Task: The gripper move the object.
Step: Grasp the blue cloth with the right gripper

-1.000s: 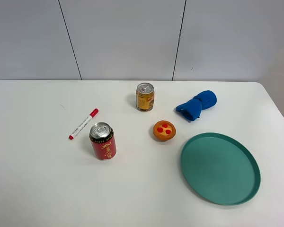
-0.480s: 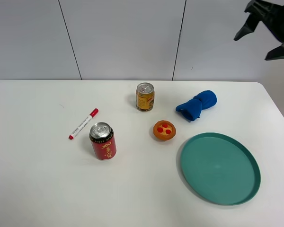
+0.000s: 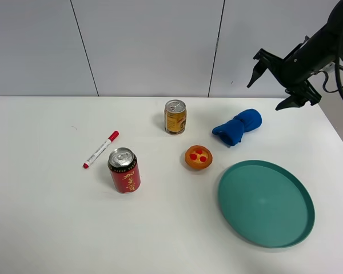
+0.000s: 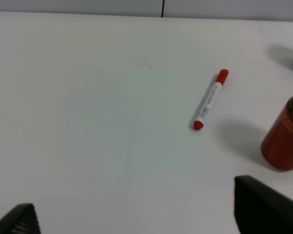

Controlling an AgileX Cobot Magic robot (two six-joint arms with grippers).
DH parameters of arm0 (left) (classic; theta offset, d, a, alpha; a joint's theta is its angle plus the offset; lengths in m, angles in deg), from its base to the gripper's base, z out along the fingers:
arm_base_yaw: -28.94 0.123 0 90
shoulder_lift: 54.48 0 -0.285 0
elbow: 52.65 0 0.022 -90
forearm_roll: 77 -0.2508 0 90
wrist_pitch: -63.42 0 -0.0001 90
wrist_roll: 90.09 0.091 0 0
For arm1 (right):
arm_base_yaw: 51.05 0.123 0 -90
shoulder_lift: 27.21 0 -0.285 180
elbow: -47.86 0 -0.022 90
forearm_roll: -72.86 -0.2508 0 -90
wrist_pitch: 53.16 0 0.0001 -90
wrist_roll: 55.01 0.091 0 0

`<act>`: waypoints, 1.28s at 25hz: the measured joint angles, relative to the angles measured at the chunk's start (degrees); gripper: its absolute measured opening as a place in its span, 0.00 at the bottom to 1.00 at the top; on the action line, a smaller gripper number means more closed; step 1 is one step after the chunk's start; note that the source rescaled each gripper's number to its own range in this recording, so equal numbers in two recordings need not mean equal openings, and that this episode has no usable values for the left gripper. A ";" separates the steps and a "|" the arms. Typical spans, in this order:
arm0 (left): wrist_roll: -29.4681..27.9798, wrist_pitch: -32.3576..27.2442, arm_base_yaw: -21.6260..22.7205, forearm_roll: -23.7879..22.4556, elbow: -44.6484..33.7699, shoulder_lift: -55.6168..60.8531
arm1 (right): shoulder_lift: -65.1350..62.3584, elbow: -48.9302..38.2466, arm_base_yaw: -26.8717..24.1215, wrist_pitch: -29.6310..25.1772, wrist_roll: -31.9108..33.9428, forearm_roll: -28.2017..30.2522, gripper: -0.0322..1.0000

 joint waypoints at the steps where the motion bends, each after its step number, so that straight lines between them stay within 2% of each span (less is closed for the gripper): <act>1: 0.00 0.00 0.00 0.00 0.00 0.00 | 0.81 0.00 0.33 0.18 0.24 1.06 0.89; 5: 0.00 0.00 0.00 0.00 0.00 0.00 | 3.86 0.00 1.78 3.49 2.11 3.08 0.89; 16: 0.00 0.00 0.00 -0.05 0.00 0.00 | 13.05 0.00 2.63 9.20 2.91 3.03 0.89; 22: 0.00 0.00 0.00 -0.05 0.00 0.00 | 17.32 0.00 2.63 16.29 2.91 3.03 0.89; 27: 0.00 0.00 0.00 -0.05 0.00 0.00 | 20.45 0.02 2.63 18.23 2.91 3.08 0.87; 28: 0.00 0.00 0.00 -0.05 0.00 0.00 | 20.50 0.07 2.63 18.41 2.91 3.01 0.82; 30: 0.00 0.00 0.00 -0.05 0.00 0.00 | 20.83 0.07 2.63 18.50 2.91 3.01 0.60; 32: 0.00 0.00 0.00 -0.05 0.00 0.00 | 20.96 0.13 2.70 18.75 2.70 2.80 0.16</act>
